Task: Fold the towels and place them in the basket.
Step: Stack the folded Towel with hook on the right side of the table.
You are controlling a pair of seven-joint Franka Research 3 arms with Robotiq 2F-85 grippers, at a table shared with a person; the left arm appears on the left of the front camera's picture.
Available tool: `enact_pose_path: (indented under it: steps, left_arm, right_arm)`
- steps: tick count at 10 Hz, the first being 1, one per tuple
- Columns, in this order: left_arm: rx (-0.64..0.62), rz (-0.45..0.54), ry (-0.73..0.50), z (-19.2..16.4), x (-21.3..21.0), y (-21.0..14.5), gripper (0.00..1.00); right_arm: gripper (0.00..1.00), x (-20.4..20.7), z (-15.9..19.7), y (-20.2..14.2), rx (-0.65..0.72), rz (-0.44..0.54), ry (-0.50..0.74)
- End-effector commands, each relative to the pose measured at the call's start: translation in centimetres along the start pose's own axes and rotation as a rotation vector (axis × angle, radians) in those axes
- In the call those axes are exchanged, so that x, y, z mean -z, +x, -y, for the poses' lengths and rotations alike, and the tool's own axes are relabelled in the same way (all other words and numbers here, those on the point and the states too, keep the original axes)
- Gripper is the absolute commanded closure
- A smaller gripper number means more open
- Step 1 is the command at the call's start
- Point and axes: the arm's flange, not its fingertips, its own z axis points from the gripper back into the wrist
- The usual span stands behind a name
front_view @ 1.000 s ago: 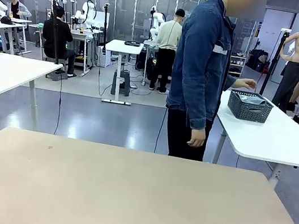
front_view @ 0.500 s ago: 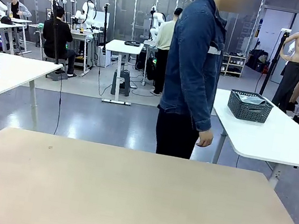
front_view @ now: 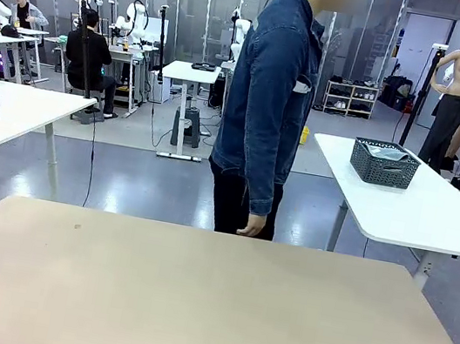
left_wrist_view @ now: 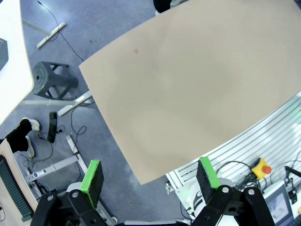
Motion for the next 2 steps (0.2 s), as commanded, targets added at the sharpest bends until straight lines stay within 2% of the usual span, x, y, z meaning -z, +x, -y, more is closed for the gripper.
enact_pose_path:
  steps: [1,2]
  left_arm:
    - [-0.001,0.002,0.005,-0.05,-0.15,-0.09,0.0]
    - [-0.001,0.002,0.005,-0.05,-0.15,-0.09,0.0]
  right_arm:
    - [0.04,-0.23,-0.22,-0.1,0.0,-0.012,-0.006]
    - [0.04,-0.23,-0.22,-0.1,0.0,-0.012,-0.006]
